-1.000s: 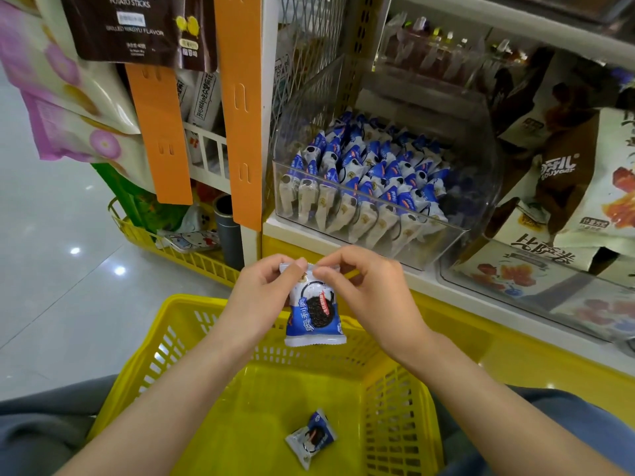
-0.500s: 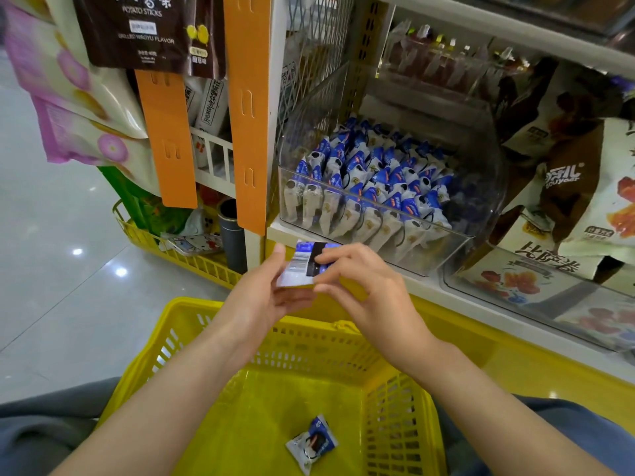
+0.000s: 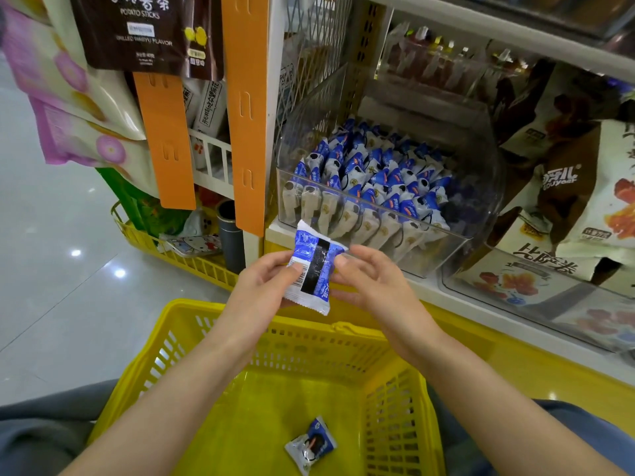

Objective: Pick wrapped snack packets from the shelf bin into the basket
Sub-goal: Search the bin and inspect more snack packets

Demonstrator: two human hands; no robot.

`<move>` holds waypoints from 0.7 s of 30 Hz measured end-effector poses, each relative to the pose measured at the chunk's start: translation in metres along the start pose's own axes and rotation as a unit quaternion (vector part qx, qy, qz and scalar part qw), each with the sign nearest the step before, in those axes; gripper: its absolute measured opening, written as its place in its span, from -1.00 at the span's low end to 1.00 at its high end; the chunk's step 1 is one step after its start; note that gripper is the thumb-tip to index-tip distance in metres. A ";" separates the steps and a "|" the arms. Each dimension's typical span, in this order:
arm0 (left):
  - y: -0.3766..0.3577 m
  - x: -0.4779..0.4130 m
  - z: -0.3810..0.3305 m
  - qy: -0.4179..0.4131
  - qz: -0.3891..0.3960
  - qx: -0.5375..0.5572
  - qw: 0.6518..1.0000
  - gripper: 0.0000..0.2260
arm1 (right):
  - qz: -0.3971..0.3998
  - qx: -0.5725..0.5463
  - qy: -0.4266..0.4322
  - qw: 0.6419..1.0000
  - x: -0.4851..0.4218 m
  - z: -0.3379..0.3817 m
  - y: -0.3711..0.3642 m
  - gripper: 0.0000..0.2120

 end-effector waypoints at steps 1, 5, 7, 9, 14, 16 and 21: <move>-0.001 0.000 0.000 -0.003 0.011 0.001 1.000 -0.82 | 0.022 0.006 -0.015 1.000 0.001 -0.001 -0.001 -0.70; -0.002 0.000 -0.004 -0.096 -0.002 -0.088 0.991 -0.86 | 0.051 0.019 -0.018 0.998 0.002 -0.001 -0.007 -0.81; -0.001 0.003 -0.008 -0.178 -0.027 -0.211 0.961 -0.78 | 0.025 0.037 -0.006 0.999 0.002 0.000 -0.008 -0.84; -0.004 0.005 -0.006 -0.219 -0.016 -0.273 0.937 -0.72 | 0.011 0.047 -0.002 0.999 0.001 0.000 -0.009 -0.81; -0.005 0.003 -0.001 -0.202 0.018 -0.270 0.941 -0.64 | 0.008 0.060 0.002 0.998 0.000 -0.005 -0.010 -0.75; -0.005 0.002 -0.003 -0.209 0.035 -0.280 0.936 -0.64 | 0.002 0.072 0.010 0.997 0.000 -0.007 -0.008 -0.74; -0.006 0.008 -0.001 -0.228 0.036 -0.357 0.905 -0.65 | -0.023 0.156 0.055 0.986 0.000 -0.009 -0.009 -0.81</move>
Point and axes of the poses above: each hand's wrist, its own x-axis away from the middle knuckle, its own y-axis out of the back of the hand, z = x × y, the point moved 5 cm from there along -x, towards the middle knuckle, and after that the axes turned 7 degrees about x, right-handed, at the moved point
